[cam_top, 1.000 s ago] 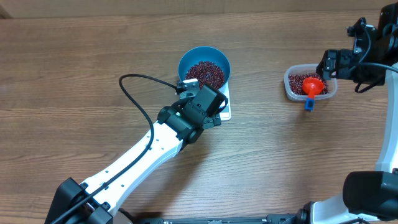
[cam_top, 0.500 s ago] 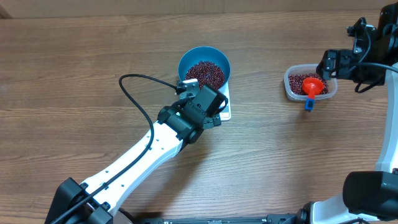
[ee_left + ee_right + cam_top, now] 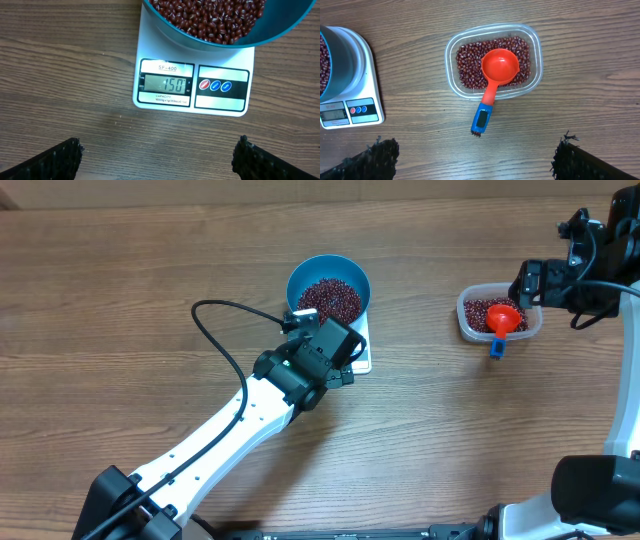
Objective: Scoop item into bowl and weigh 150g on scale
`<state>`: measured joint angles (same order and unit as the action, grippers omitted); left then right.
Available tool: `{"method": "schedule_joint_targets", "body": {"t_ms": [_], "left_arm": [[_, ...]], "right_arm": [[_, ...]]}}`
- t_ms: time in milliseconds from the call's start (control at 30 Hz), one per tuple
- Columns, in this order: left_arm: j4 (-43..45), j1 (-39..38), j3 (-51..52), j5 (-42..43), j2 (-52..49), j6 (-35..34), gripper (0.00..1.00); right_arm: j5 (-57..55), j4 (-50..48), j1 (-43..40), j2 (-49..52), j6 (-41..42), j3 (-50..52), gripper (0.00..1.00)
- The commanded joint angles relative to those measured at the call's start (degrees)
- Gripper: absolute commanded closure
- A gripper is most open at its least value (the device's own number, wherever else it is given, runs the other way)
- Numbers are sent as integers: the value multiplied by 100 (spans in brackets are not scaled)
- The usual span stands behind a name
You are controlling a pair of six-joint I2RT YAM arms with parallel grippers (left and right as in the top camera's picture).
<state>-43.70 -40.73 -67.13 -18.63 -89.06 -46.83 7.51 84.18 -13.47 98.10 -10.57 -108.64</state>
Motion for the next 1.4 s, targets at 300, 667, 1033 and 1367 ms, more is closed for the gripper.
{"method": "schedule_joint_targets", "body": {"t_ms": [300,667,1033,1367], "left_arm": [[-2,28,-74,66,-68,-98,1],[-278,122,-76,59,181,-44,0],[-697,968,-76,540,1016,813,0],[-1351,1231,-74,490,1794,1259,0]], "right_arm": [[24,-4,0,-42,-22,-129,0],[24,-4,0,-42,-22,-129,0],[24,-4,0,-42,-22,-129,0],[24,-4,0,-42,-22,-129,0]]}}
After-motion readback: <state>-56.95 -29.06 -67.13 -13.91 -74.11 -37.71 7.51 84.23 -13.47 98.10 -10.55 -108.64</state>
